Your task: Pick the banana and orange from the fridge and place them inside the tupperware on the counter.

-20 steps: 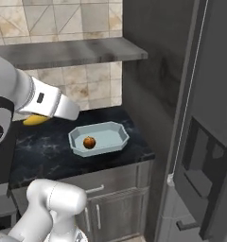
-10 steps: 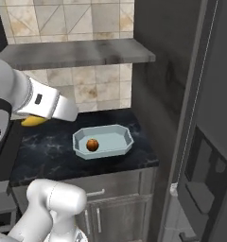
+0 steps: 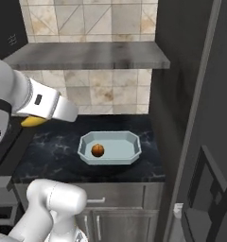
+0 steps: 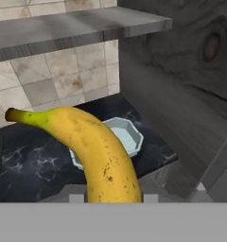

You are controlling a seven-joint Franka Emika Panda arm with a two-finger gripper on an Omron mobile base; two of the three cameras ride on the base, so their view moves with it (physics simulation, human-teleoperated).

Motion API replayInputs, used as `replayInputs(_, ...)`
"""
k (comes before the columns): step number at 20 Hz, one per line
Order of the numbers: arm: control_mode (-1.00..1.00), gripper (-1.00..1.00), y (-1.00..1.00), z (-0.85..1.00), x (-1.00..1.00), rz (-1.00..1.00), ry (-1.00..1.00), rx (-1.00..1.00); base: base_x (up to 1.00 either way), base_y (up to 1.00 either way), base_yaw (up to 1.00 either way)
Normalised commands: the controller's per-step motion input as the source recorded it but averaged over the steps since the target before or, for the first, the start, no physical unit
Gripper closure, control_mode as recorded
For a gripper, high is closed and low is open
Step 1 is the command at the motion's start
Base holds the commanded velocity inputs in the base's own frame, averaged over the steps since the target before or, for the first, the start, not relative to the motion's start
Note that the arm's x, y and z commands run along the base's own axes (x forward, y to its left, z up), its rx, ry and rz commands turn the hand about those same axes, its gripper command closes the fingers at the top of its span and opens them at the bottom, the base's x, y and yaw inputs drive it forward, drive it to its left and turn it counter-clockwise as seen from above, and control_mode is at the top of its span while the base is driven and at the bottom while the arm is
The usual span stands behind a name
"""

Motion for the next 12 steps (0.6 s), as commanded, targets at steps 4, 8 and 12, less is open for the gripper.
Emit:
replayInputs(4, 1.0, 1.0, 0.0, 0.0, 0.0, 0.0, 0.0, 0.0, 0.22, -0.16, 0.17)
replayInputs(8, -1.0, 1.0, -0.01, -0.54, 0.0, 0.0, 0.4, 0.0, 0.0, 0.0, 0.0)
replayInputs(12, -1.0, 1.0, 0.0, -0.59, 0.0, -0.03, 0.41, 0.0, 0.0, 0.0, 0.0)
